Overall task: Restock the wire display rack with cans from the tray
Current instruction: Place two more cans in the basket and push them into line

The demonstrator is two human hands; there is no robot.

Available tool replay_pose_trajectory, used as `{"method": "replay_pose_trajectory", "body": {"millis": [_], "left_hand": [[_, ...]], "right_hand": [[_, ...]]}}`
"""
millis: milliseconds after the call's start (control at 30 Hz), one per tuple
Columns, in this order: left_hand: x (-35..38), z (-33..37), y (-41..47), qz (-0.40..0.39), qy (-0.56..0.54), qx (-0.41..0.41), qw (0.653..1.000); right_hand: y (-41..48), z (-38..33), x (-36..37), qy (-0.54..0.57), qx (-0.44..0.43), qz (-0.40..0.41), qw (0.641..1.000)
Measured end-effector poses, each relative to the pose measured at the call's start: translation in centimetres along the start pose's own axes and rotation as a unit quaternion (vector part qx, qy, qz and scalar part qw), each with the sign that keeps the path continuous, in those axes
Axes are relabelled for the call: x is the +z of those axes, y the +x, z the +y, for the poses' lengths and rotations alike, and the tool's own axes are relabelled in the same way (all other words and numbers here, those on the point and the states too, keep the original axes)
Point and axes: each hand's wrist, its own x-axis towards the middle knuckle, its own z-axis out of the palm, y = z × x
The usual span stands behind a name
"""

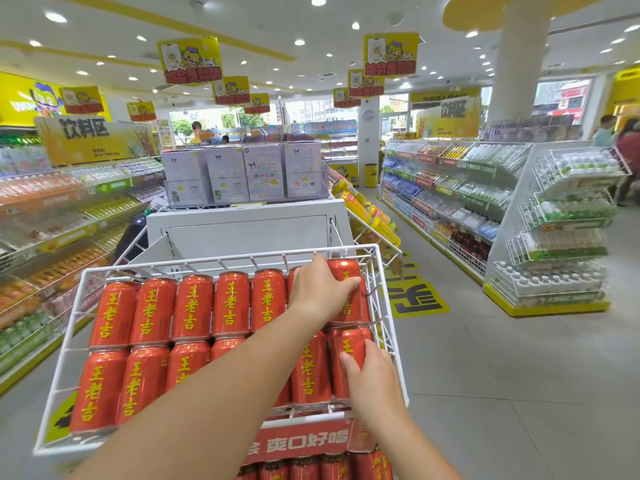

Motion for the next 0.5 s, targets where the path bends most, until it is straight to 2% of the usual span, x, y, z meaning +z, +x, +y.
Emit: {"method": "replay_pose_trajectory", "body": {"millis": [133,267,500], "left_hand": [[0.7,-0.1,0.1,0.024,0.091,0.021,0.995],[1.2,-0.4,0.0,0.093,0.219,0.065,0.969],[1.9,-1.5,-0.3,0.086,0.268,0.054,0.958]], "right_hand": [[-0.2,0.1,0.1,-0.050,0.009,0.011,0.999],[-0.4,0.3,0.2,-0.063,0.001,0.021,0.998],[-0.5,0.0,1.3,-0.105,0.016,0.044,0.993]]}}
